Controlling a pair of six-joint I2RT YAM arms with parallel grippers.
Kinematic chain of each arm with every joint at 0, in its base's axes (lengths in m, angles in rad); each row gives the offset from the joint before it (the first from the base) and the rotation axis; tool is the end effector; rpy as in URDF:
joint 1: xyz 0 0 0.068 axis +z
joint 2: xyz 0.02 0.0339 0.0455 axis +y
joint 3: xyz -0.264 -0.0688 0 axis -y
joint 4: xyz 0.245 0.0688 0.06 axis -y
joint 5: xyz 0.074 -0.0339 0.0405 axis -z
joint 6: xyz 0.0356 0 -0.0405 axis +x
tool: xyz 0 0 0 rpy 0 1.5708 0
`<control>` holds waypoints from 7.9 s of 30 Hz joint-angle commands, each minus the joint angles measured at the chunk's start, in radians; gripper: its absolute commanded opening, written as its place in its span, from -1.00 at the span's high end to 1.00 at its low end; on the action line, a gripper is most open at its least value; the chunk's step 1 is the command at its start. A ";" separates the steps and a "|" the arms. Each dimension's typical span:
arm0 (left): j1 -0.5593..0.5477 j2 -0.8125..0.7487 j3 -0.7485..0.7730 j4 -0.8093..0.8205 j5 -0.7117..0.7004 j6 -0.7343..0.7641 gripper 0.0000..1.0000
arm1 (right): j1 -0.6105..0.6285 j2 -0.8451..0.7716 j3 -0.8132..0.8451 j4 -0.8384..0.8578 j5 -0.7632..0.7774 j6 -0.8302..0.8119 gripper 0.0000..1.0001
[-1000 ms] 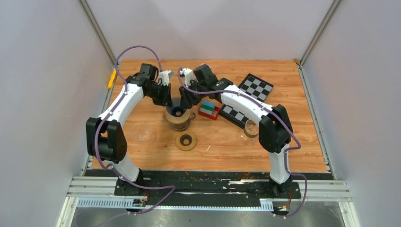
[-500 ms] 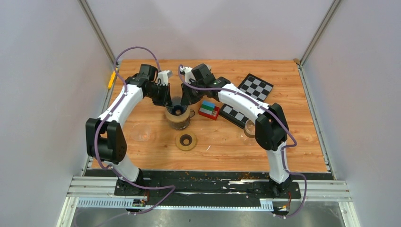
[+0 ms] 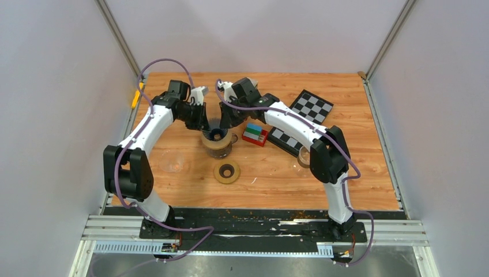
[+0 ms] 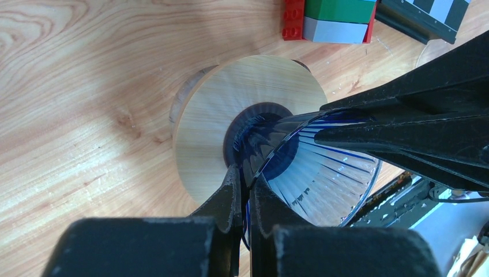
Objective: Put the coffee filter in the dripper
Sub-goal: Place the coffee dripper in the dripper holder, then pick up the coffee filter from the coffee filter holder.
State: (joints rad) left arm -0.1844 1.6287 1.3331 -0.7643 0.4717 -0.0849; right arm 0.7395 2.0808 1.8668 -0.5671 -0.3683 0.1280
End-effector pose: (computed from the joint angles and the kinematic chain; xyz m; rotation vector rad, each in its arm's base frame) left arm 0.3301 -0.0780 0.2709 0.2936 2.6000 -0.7135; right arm 0.3439 0.3310 0.2750 -0.9161 2.2725 0.8407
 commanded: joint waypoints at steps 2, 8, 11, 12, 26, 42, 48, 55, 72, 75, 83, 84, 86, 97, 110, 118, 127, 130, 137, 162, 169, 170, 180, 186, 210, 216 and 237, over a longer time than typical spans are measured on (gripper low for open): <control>-0.008 0.090 -0.088 -0.028 -0.037 0.078 1.00 | 0.038 0.086 -0.010 -0.012 -0.006 -0.116 1.00; -0.008 0.100 -0.109 -0.023 -0.042 0.083 1.00 | 0.055 0.119 0.000 -0.020 -0.003 -0.119 1.00; -0.009 0.106 -0.112 -0.022 -0.041 0.084 1.00 | 0.057 0.137 0.009 -0.026 -0.001 -0.124 1.00; -0.007 0.108 -0.114 -0.022 -0.040 0.084 1.00 | 0.057 0.142 0.010 -0.026 0.001 -0.124 1.00; -0.008 0.141 -0.130 -0.016 -0.034 0.084 1.00 | 0.060 0.177 -0.020 -0.028 -0.001 -0.152 1.00; -0.009 0.116 0.054 -0.131 -0.027 0.118 0.68 | 0.033 0.107 0.109 -0.105 -0.012 -0.180 0.42; -0.007 0.117 0.230 -0.211 -0.050 0.115 0.38 | -0.005 0.046 0.165 -0.124 -0.041 -0.183 0.17; -0.007 0.120 0.389 -0.268 -0.065 0.103 -0.01 | -0.066 -0.051 0.162 -0.118 -0.080 -0.181 0.01; -0.122 0.318 0.788 0.053 -0.035 0.053 -0.35 | -0.386 -0.452 -0.240 0.021 -0.247 -0.253 -0.25; -0.173 0.386 0.844 0.107 -0.099 0.060 -0.34 | -0.437 -0.528 -0.353 0.046 -0.288 -0.301 -0.23; -0.239 0.568 0.969 0.223 -0.246 0.051 -0.25 | -0.495 -0.732 -0.628 0.130 -0.308 -0.401 -0.20; -0.242 0.583 0.969 0.242 -0.254 0.044 -0.19 | -0.500 -0.751 -0.654 0.143 -0.322 -0.400 -0.20; -0.247 0.616 0.971 0.274 -0.261 0.029 -0.08 | -0.512 -0.780 -0.684 0.154 -0.341 -0.400 -0.19; -0.251 0.688 0.978 0.330 -0.270 -0.021 0.16 | -0.531 -0.764 -0.703 0.159 -0.378 -0.382 -0.18; -0.254 0.709 0.967 0.335 -0.245 -0.058 0.35 | -0.543 -0.749 -0.709 0.162 -0.388 -0.375 -0.18; -0.263 0.716 0.963 0.330 -0.234 -0.065 0.44 | -0.546 -0.746 -0.710 0.161 -0.389 -0.374 -0.18; -0.265 0.707 0.970 0.329 -0.225 -0.082 0.96 | -0.549 -0.742 -0.712 0.161 -0.392 -0.373 -0.18; -0.265 0.695 0.980 0.323 -0.221 -0.090 1.00 | -0.549 -0.742 -0.712 0.161 -0.391 -0.373 -0.19; -0.265 0.583 0.966 0.297 -0.232 -0.087 1.00 | -0.552 -0.751 -0.710 0.162 -0.389 -0.366 -0.19; -0.265 0.397 0.879 0.248 -0.336 0.005 1.00 | -0.554 -0.742 -0.716 0.167 -0.391 -0.371 -0.19; -0.264 0.419 0.911 0.254 -0.400 0.037 1.00 | -0.554 -0.724 -0.713 0.164 -0.391 -0.375 -0.19; -0.265 0.422 0.920 0.257 -0.414 0.041 1.00 | -0.554 -0.722 -0.713 0.164 -0.392 -0.375 -0.19; -0.265 0.427 0.969 0.296 -0.538 0.117 1.00 | -0.554 -0.722 -0.716 0.160 -0.390 -0.382 -0.19; -0.265 0.424 0.965 0.298 -0.574 0.141 1.00 | -0.554 -0.718 -0.715 0.161 -0.392 -0.383 -0.20; -0.265 0.292 0.838 0.348 -0.699 0.300 1.00 | -0.554 -0.699 -0.710 0.151 -0.402 -0.387 -0.20; -0.265 0.206 0.738 0.280 -0.515 0.224 1.00 | -0.554 -0.700 -0.705 0.150 -0.412 -0.386 -0.20; -0.267 -0.091 0.425 0.363 0.304 -0.021 1.00 | -0.553 -0.881 -0.560 0.099 -0.609 -0.470 -0.75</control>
State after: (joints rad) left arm -0.4454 1.6138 1.8256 -0.4740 0.5812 -0.0418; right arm 0.1883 1.2697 1.2339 -0.4751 -0.8764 -0.2867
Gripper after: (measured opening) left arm 0.006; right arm 0.839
